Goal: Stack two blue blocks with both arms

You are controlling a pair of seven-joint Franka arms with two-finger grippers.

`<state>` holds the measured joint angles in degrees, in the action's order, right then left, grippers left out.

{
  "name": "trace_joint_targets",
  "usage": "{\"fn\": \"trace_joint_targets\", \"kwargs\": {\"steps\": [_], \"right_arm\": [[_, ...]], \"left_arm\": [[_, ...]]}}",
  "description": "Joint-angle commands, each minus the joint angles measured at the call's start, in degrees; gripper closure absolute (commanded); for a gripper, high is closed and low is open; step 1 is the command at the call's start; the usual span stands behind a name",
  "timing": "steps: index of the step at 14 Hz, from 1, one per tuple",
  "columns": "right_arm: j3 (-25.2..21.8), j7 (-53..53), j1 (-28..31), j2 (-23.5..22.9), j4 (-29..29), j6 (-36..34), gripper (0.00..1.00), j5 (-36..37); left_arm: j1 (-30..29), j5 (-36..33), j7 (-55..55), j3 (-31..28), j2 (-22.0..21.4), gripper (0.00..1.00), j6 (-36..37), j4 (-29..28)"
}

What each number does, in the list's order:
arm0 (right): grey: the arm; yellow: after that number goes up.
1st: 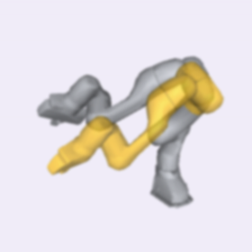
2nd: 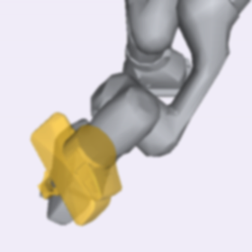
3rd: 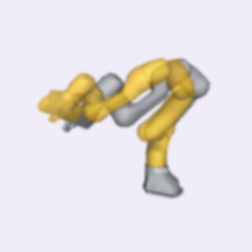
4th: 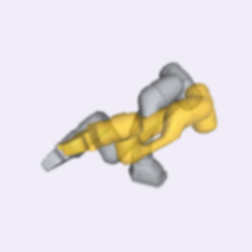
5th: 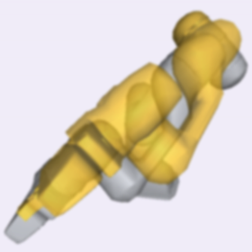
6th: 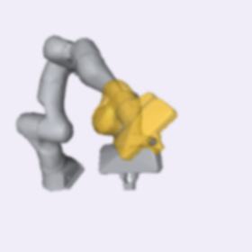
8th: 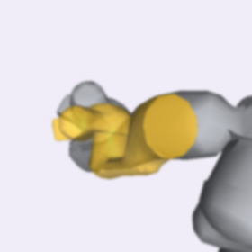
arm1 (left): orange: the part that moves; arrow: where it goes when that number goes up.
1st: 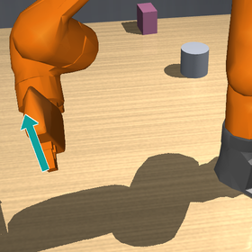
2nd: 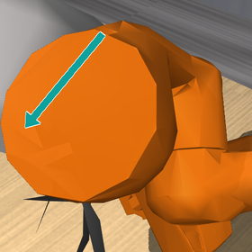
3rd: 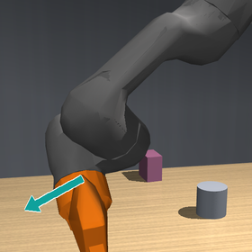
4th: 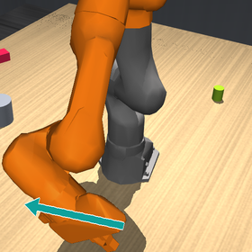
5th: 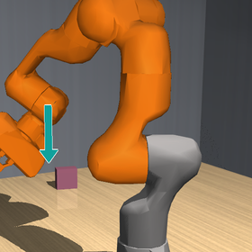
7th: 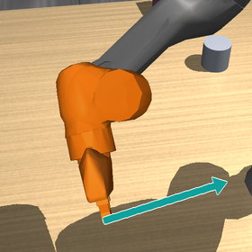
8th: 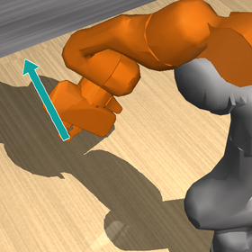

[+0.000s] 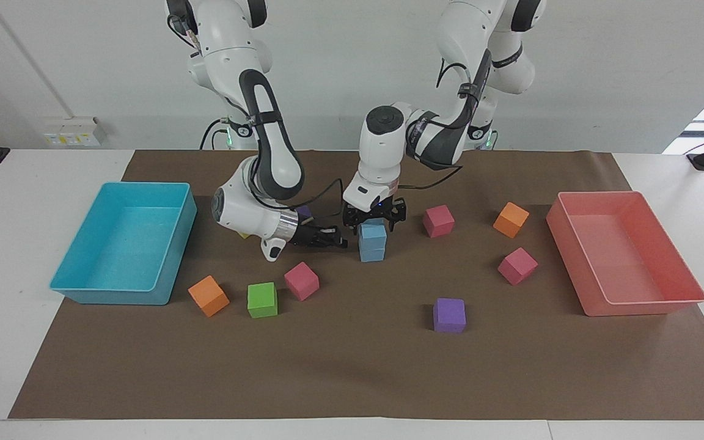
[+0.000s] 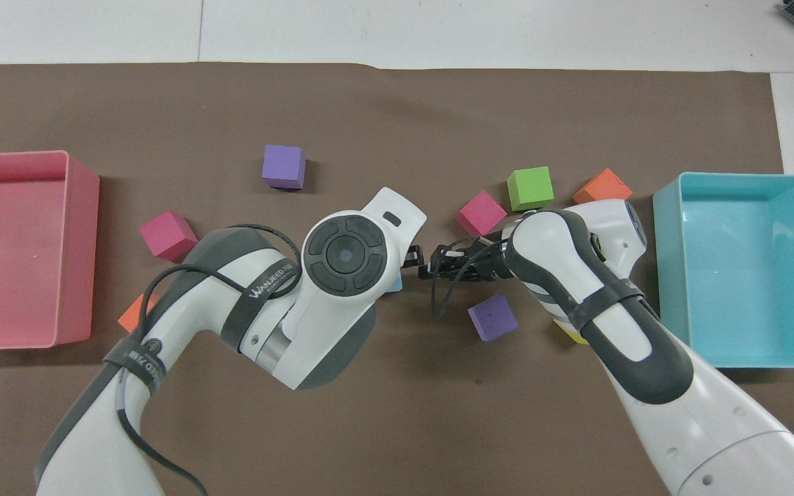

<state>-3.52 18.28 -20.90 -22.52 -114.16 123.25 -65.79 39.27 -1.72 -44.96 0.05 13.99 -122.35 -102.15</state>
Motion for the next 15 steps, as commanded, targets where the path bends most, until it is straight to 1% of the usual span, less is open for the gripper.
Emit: {"fn": "trace_joint_targets", "kwargs": {"steps": [1,3,5,6,8,11,12,15], "right_arm": [[0.1,2.5,0.2,0.5,-0.9,-0.4,1.00,-1.7],[0.1,2.5,0.2,0.5,-0.9,-0.4,1.00,-1.4],[0.1,2.6,0.2,0.5,-0.6,-0.2,1.00,-0.8],[0.1,2.7,0.2,0.5,-0.4,-0.2,1.00,-0.7],[0.1,2.6,0.2,0.5,-0.1,-0.2,1.00,-0.2],[0.0,1.8,0.2,1.4,0.5,-0.2,1.00,2.8],[-0.1,1.8,0.2,1.5,0.7,-0.3,1.00,3.0],[-0.1,0.1,0.5,2.2,1.6,-0.3,1.00,7.2]], "left_arm": [[-1.5,0.8,3.5,0.1,-4.3,0.00,5.0,-1.5],[-3.7,0.8,7.1,0.1,-6.7,0.00,7.7,-2.7],[-8.2,0.8,12.8,0.1,-10.6,0.00,7.6,-5.6],[-9.7,0.8,16.2,0.0,-11.7,0.00,8.2,-6.3],[-13.8,0.8,21.5,0.0,-12.8,0.00,10.2,-6.6],[-22.0,0.8,31.7,0.0,-15.9,0.00,13.4,-6.3],[-23.8,0.9,34.6,-0.4,-16.6,0.00,15.5,-5.3],[-27.3,1.8,39.9,-0.8,-16.1,0.00,20.6,1.5]]}}
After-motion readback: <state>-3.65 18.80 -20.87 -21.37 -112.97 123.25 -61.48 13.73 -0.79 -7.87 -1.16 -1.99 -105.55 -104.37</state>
